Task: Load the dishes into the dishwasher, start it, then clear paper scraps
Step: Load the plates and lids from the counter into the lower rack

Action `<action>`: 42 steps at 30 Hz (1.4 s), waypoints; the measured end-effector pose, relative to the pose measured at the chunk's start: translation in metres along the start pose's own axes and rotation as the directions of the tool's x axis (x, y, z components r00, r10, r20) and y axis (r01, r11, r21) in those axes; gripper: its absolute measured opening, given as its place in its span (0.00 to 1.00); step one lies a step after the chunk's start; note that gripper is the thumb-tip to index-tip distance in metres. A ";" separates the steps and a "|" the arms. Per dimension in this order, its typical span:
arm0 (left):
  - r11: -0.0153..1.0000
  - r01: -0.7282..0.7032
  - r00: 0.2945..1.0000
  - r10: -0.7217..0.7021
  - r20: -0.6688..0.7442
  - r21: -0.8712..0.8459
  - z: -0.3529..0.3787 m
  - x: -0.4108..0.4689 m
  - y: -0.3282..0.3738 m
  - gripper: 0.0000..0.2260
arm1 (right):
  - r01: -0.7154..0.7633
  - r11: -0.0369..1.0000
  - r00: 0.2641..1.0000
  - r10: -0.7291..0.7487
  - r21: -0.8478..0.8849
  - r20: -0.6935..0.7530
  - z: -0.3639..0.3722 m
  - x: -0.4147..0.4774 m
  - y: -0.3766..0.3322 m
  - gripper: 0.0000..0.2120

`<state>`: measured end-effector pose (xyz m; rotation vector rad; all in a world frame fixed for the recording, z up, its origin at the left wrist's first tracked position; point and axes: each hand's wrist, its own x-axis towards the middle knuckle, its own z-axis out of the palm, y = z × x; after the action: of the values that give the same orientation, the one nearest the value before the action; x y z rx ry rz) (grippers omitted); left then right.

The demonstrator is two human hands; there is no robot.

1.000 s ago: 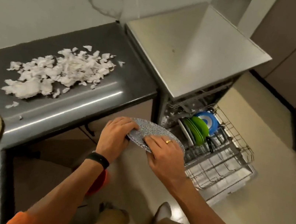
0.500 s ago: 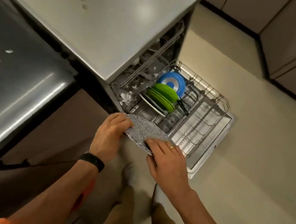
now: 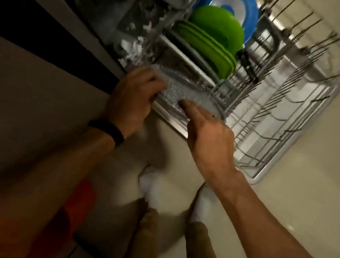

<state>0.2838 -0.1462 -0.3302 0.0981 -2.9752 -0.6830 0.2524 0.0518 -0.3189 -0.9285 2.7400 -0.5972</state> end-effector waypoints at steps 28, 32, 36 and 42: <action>0.999 -0.011 0.998 0.013 -0.067 0.036 0.041 0.036 -0.037 0.15 | -0.083 0.980 0.992 0.099 0.182 -0.080 0.047 0.037 0.022 0.26; 1.000 -0.006 0.998 0.007 -0.068 0.018 0.039 0.043 -0.036 0.15 | -0.137 0.974 0.988 0.147 0.181 -0.038 0.048 0.044 0.024 0.28; 0.999 0.031 0.998 -0.030 -0.058 0.026 0.039 0.054 -0.040 0.16 | -0.164 0.976 0.986 0.167 0.141 -0.009 0.046 0.059 0.021 0.29; 0.998 0.040 0.997 -0.037 -0.067 0.043 0.033 0.065 -0.043 0.12 | -0.200 0.978 0.979 0.198 0.055 0.042 0.043 0.082 0.012 0.29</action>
<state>0.2181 -0.1764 -0.3738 0.1774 -2.9328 -0.6053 0.1943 -0.0036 -0.3663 -0.6347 2.7230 -0.6132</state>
